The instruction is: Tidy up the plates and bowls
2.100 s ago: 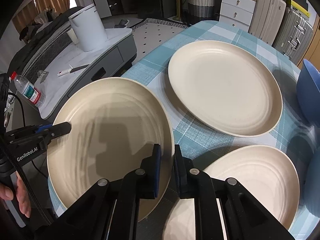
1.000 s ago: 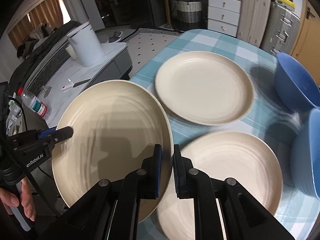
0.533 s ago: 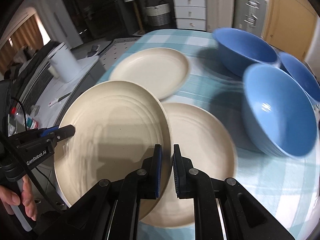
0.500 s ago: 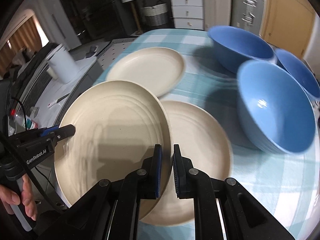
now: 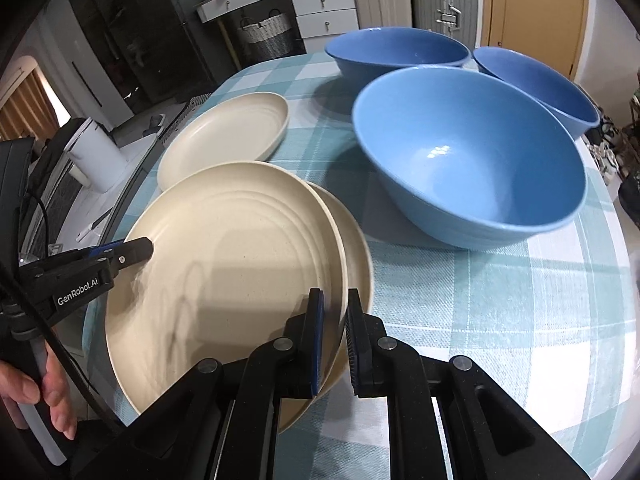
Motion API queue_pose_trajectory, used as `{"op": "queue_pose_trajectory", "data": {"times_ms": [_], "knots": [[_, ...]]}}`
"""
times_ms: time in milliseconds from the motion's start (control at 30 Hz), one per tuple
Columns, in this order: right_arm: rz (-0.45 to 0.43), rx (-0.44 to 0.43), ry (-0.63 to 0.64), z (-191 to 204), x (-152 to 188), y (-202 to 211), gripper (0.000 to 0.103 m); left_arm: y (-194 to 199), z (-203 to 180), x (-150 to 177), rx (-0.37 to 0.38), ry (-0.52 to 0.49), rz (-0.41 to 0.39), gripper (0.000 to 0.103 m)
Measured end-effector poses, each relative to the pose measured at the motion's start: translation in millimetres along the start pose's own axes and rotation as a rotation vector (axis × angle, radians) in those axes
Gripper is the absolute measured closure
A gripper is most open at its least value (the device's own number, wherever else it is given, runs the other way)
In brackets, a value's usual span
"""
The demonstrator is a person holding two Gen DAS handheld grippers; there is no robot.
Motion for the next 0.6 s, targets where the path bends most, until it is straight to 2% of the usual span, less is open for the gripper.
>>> {"op": "queue_pose_trajectory", "data": {"times_ms": [233, 433, 600], "knots": [[0.027, 0.005, -0.019, 0, 4, -11, 0.093, -11, -1, -6, -0.014, 0.011, 0.006, 0.089], [0.02, 0.03, -0.01, 1, 2, -14, 0.093, -17, -7, -7, -0.053, -0.013, -0.004, 0.089], [0.016, 0.043, -0.017, 2, 2, -15, 0.092, -18, -6, -10, -0.058, -0.007, -0.011, 0.089]]}}
Point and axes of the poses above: each gripper's, at about its wrist camera, not at the fingertips, and y roughly against the way its jaws point, z to its left, x to its underside, the point moved 7 cm from there along -y, roughly the way its jaws point, and after that the axes turned 6 degrees about y, right-handed, at the moved point
